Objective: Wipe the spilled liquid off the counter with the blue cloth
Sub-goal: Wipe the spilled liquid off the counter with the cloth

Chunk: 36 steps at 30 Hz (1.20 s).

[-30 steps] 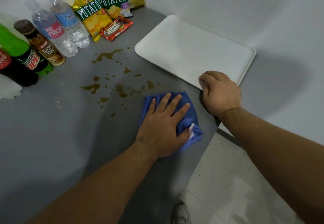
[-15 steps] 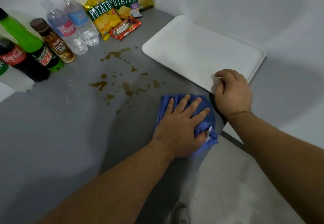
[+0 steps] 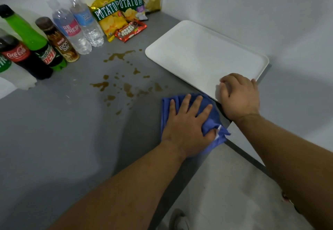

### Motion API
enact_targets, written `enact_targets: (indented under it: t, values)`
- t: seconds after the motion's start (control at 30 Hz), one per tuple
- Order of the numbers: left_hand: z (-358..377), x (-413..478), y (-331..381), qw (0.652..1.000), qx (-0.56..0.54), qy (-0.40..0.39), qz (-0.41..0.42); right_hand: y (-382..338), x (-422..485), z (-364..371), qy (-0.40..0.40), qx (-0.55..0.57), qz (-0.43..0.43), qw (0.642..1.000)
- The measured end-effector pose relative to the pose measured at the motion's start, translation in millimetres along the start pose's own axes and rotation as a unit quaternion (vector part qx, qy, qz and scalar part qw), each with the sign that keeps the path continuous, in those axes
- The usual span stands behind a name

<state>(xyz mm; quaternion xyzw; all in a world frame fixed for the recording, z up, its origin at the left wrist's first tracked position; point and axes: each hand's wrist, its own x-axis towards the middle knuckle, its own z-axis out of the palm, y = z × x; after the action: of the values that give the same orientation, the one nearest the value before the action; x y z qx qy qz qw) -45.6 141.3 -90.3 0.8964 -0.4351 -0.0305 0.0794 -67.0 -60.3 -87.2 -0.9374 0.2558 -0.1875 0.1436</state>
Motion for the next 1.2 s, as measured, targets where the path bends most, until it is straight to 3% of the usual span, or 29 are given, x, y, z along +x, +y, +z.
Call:
enact_targets:
  t: [0.23, 0.43, 0.63, 0.83, 1.03, 1.2]
  values:
    - [0, -58, -14, 0.997, -0.049, 0.022, 0.057, -7, 2, -5, -0.043, -0.034, 0.013, 0.998]
    - [-1, -75, -55, 0.997, -0.037, 0.063, -0.013, -35, -1, 0, -0.051, -0.073, -0.002, 0.996]
    - [-13, -31, -103, 0.994, -0.007, 0.045, -0.099, -51, -15, 26, -0.021, -0.084, -0.048, 0.995]
    - [-16, 14, -97, 0.997, 0.004, 0.023, -0.080, -48, -12, 32, 0.015, -0.078, -0.056, 0.995]
    - [-8, -39, -95, 0.998, -0.016, 0.058, -0.016, -51, -12, 26, -0.001, -0.059, -0.045, 0.997]
    - [-16, -32, -135, 0.995, 0.000, 0.072, -0.064, -52, -13, 26, -0.002, -0.048, -0.043, 0.998]
